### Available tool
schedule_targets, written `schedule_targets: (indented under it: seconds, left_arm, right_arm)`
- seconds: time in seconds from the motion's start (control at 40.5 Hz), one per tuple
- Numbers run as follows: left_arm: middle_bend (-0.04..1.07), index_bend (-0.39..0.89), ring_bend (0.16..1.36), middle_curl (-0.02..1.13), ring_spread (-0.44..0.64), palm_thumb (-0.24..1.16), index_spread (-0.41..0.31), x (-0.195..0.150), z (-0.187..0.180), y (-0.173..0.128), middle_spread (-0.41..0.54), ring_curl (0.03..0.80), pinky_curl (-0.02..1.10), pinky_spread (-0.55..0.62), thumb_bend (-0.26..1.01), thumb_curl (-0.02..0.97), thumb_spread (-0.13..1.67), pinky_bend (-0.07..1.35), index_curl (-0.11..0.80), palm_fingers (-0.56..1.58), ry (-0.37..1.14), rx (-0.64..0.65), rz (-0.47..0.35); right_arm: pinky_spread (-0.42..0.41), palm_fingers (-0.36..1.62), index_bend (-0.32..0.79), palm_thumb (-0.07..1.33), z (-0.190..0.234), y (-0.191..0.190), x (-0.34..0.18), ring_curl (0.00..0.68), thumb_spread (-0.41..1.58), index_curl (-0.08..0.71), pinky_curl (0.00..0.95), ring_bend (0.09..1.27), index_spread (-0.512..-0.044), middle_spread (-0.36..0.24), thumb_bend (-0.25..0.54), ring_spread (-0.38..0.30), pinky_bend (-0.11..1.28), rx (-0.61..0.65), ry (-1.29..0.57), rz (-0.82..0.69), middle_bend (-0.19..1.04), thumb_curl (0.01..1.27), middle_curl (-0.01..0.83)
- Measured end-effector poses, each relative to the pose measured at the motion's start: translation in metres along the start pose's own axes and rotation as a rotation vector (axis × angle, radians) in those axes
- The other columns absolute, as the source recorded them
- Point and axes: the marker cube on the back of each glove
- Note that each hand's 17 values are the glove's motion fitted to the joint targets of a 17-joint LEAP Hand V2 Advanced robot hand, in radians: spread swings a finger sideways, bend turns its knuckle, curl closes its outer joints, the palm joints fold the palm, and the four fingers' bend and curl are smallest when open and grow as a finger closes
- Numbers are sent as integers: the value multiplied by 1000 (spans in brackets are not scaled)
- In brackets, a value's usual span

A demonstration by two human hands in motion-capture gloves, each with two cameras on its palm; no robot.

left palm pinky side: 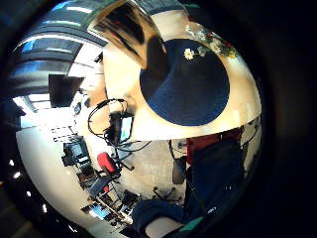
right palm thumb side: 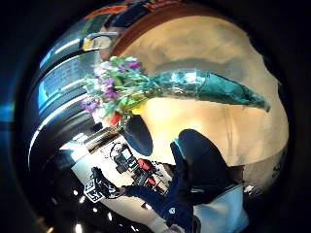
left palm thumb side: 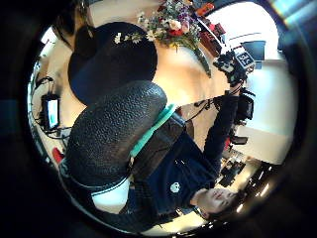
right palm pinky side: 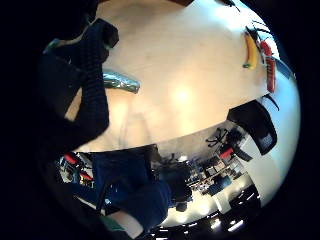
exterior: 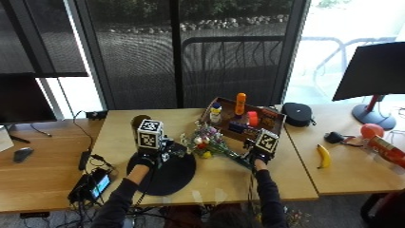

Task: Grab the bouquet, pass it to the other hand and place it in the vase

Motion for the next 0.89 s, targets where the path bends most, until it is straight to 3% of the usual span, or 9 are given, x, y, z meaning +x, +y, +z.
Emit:
schedule_targets:
  seconds: [0.123, 0.296, 0.444, 0.543, 0.642, 0.666, 0.74, 0.79, 0.888]
  left_arm:
    - [179, 150, 626, 273, 421, 6, -27, -1, 3, -2, 300, 248, 329, 405, -20, 259, 1087, 507, 297, 16, -5, -12, -6]
    - [179, 150, 627, 277, 421, 6, -27, -1, 6, -3, 300, 249, 331, 405, -20, 262, 1088, 508, 300, 14, -13, -23, 6]
    - [178, 152, 627, 278, 421, 6, -27, 0, 6, -4, 300, 250, 332, 405, -20, 264, 1088, 507, 302, 15, -7, -27, 3]
    - [177, 155, 625, 279, 421, 5, -27, 2, 6, -2, 300, 250, 332, 405, -21, 265, 1088, 505, 305, 16, 3, -31, 9]
    - [176, 155, 625, 280, 421, 6, -27, 4, 8, -2, 300, 251, 333, 405, -20, 266, 1091, 505, 307, 16, -3, -34, 8]
    - [176, 157, 624, 279, 421, 6, -27, 4, 8, -2, 300, 251, 333, 405, -20, 267, 1091, 504, 308, 17, -5, -37, 7]
    - [174, 160, 622, 279, 421, 6, -27, 3, 10, -2, 300, 250, 333, 406, -20, 267, 1092, 502, 311, 19, -10, -43, 4]
    - [174, 159, 622, 279, 421, 6, -27, 2, 10, -3, 300, 250, 333, 406, -20, 268, 1092, 502, 312, 19, -10, -41, 7]
    - [177, 157, 620, 281, 421, 6, -27, 1, 13, -6, 300, 250, 333, 406, -20, 269, 1092, 500, 314, 21, -6, -37, 7]
  right_arm:
    - [210, 359, 84, 612, 19, 3, 6, 353, 1054, 95, 356, 692, -146, 27, -1, -32, 722, 56, 9, 76, 313, 342, 389]
    - [240, 371, 77, 669, 49, -1, 11, 360, 1033, 101, 348, 692, -145, 18, -7, -63, 701, 2, 14, 136, 327, 358, 401]
    - [253, 400, 92, 725, 59, -2, 4, 371, 1024, 111, 331, 705, -143, 3, -4, -95, 630, 74, 4, 42, 374, 373, 419]
    - [259, 530, 234, 890, 66, 4, -3, 374, 1086, 171, 299, 707, -164, -22, 85, -142, 518, 170, -9, 31, 364, 411, 419]
    - [262, 631, 343, 980, 80, 6, -2, 373, 1112, 233, 276, 670, -194, -54, 125, -177, 415, 195, -47, 74, 328, 435, 417]
    - [258, 689, 436, 1002, 83, 6, -2, 370, 1112, 272, 265, 642, -208, -67, 134, -185, 368, 191, -56, 79, 326, 441, 421]
    - [214, 788, 537, 1038, 89, 5, -5, 372, 1114, 316, 245, 616, -220, -98, 142, -203, 258, 202, -87, 59, 347, 453, 436]
    - [176, 814, 547, 1050, 92, 5, -5, 379, 1120, 340, 247, 611, -227, -112, 142, -213, 223, 206, -105, 44, 360, 455, 447]
    - [23, 950, 495, 1073, 95, 6, -4, 396, 1166, 360, 265, 625, -235, -138, 152, -222, 220, 231, -130, 54, 399, 443, 474]
